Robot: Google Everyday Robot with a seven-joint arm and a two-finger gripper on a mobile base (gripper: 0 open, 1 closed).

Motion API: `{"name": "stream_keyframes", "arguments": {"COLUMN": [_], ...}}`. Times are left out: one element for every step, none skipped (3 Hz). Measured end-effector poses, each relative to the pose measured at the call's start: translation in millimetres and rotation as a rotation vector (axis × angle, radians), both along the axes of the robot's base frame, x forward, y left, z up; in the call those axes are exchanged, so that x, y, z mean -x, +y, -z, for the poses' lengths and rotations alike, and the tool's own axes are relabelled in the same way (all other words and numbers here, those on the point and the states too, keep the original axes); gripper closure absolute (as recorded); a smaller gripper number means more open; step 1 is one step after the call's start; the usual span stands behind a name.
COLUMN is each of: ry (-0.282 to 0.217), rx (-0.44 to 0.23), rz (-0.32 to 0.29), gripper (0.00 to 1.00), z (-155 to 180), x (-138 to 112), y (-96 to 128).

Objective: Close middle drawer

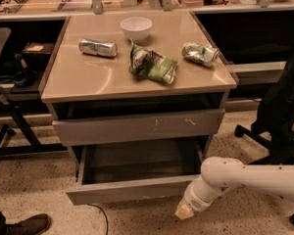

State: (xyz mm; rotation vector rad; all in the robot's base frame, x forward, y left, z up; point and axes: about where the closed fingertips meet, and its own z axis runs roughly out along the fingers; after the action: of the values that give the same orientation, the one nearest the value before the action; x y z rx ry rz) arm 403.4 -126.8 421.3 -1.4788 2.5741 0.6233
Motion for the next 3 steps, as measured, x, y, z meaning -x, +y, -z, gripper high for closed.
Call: {"name": "stream_keyframes", "arguments": {"ry": [-0.007,-0.046,-0.086], "rx": [0.007,0.012,0.018], "rz": [-0.012,-0.030,-0.045], "gripper": [0.88,1.00,1.00], "z": [2.1,6.6,10.2], "x": [-6.8,-29.9,-54.8], "y": [3.7,10.4,15.8]}}
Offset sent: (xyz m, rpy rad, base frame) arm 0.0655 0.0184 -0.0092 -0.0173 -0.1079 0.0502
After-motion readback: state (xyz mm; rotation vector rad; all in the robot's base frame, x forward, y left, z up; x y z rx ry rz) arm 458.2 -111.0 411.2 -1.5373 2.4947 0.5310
